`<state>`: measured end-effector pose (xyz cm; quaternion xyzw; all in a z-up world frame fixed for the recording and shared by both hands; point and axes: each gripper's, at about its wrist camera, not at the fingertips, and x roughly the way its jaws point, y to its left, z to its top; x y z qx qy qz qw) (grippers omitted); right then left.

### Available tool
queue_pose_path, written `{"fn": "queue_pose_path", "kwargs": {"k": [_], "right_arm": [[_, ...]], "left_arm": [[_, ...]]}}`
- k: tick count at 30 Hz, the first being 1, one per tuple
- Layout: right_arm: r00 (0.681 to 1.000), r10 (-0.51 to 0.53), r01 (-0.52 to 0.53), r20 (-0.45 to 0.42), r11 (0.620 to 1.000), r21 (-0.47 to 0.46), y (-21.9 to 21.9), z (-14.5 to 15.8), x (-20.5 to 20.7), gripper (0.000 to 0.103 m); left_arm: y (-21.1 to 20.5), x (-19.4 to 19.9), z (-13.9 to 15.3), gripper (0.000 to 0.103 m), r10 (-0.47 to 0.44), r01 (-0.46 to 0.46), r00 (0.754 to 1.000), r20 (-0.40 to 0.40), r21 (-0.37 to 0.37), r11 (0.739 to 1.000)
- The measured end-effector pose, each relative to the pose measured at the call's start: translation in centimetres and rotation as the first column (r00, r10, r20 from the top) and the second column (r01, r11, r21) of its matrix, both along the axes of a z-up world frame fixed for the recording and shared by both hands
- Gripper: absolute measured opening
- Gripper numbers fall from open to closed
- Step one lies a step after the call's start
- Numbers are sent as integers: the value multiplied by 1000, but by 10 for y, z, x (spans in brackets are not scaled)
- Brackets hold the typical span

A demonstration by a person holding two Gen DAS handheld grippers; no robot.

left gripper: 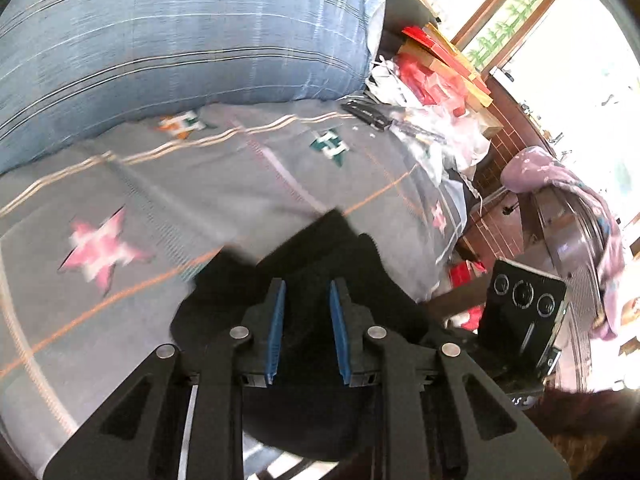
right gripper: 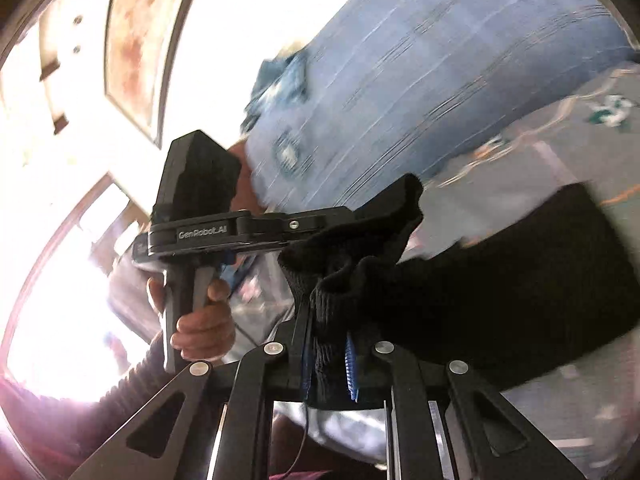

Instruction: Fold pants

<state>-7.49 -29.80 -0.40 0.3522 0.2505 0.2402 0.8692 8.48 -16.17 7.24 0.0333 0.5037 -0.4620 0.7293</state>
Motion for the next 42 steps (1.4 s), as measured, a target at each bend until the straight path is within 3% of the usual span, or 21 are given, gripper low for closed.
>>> {"fn": "queue_pose_path", "kwargs": {"k": [2, 5, 9, 11, 13, 17, 19, 20, 21, 23, 24, 28, 30, 31, 32, 35, 37, 39, 42], "right_arm": [[998, -51, 51, -21, 998, 26, -27, -8, -1, 13], [989, -135, 134, -52, 991, -16, -63, -21, 1, 13], [958, -218, 201, -186, 974, -106, -94, -62, 15, 13], [953, -205, 197, -224, 979, -58, -102, -80, 13, 14], [954, -201, 207, -221, 978, 5, -108, -82, 8, 19], [952, -206, 220, -225, 975, 40, -119, -72, -7, 29], [945, -241, 262, -220, 962, 74, -132, -65, -18, 35], [941, -266, 290, -211, 952, 95, -139, -62, -23, 40], [936, -288, 314, -203, 943, 107, -145, -58, -25, 42], [936, -297, 319, -191, 942, 101, -148, -51, -18, 49], [942, -281, 299, -183, 951, 81, -145, -46, -9, 50], [955, -226, 224, -192, 974, -32, -123, -41, 29, 58], [957, -203, 181, -206, 976, -122, -106, -44, 50, 54], [966, -164, 127, -202, 975, -185, -94, -43, 60, 23], [968, -152, 98, -200, 961, -257, -86, -40, 63, 10], [979, -176, 131, -108, 934, -333, -85, -22, 50, 9], [967, -218, 151, -132, 906, -395, -94, -33, 49, 9], [959, -207, 132, -195, 931, -340, -104, -56, 46, 10], [960, -203, 136, -192, 939, -315, -105, -49, 41, 18]], "left_arm": [[-27, 5, -8, 20, 8, -7, 1000, -16, 13, 1000], [-77, 13, -34, 20, 31, -30, 999, -12, 72, 997], [-117, 14, -83, 20, 95, -92, 995, -5, 209, 973], [-124, 9, -92, 21, 114, -118, 993, 33, 247, 962], [-116, 0, -81, 21, 110, -123, 992, 69, 236, 964], [-84, 3, -46, 24, 156, -156, 988, 9, 136, 978], [-61, 5, -26, 42, 190, -190, 982, 9, 72, 979], [-48, 5, -21, 64, 214, -215, 977, 17, 53, 975], [-28, 4, -18, 77, 272, -274, 961, 50, 61, 960], [-3, 0, -25, 77, 340, -347, 936, 86, 77, 935], [8, -3, -33, 77, 359, -364, 931, 67, 86, 928], [34, -6, -75, 77, 435, -427, 895, -97, 99, 899], [36, -6, -91, 75, 466, -453, 871, -154, 113, 884], [33, -5, -94, 73, 467, -453, 867, -174, 118, 884], [32, -6, -93, 71, 485, -469, 859, -165, 128, 874], [29, -4, -88, 67, 520, -509, 841, -147, 109, 854], [22, -5, -94, 63, 535, -519, 840, -86, 153, 841], [11, -5, -107, 63, 528, -507, 847, -63, 203, 838], [12, -11, -101, 63, 542, -528, 840, -29, 191, 828]]}}
